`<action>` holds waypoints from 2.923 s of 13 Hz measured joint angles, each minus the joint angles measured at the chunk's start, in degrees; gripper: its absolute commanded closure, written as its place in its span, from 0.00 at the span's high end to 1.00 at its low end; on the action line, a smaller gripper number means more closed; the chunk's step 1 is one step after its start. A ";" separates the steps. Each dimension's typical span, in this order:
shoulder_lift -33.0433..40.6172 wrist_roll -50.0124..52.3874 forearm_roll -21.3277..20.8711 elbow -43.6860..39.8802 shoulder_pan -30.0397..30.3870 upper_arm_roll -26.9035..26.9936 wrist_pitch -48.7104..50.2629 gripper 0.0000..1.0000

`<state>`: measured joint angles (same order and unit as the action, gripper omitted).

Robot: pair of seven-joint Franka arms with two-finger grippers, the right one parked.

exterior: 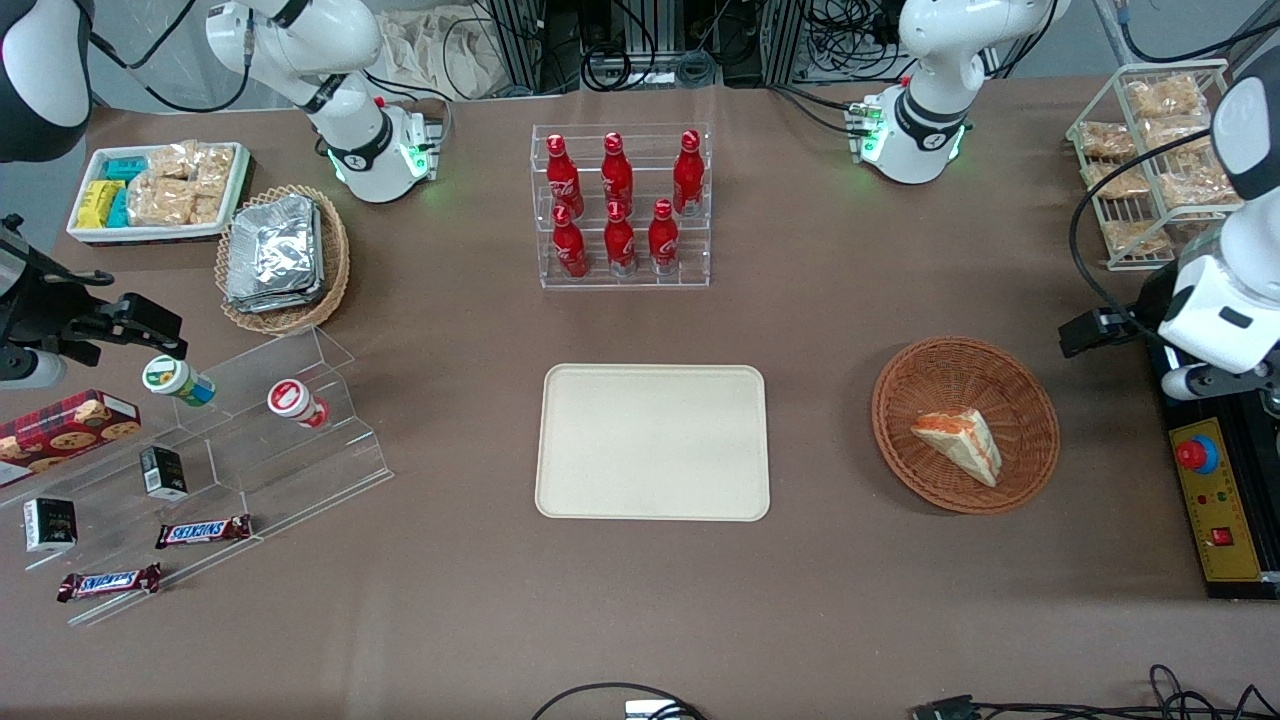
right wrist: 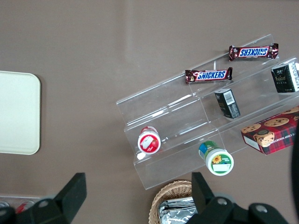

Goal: Place sandwich from basket to tray
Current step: 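Move the left gripper over the wicker basket above the sandwich, then lower the open left gripper and close it on the wrapped sandwich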

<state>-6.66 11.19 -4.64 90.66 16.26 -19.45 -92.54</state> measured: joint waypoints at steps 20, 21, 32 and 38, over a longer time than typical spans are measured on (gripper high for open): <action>-17.12 37.20 -0.01 19.95 0.02 0.13 -32.83 1.00; -17.73 37.85 0.01 19.94 0.02 0.13 -33.76 1.00; -20.90 40.72 -0.12 18.40 -0.05 0.00 -38.31 0.00; -18.24 37.71 -0.84 16.18 -0.16 -0.46 -36.51 0.00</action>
<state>-24.90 48.90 -5.47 106.85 16.10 -19.91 -129.05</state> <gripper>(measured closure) 0.714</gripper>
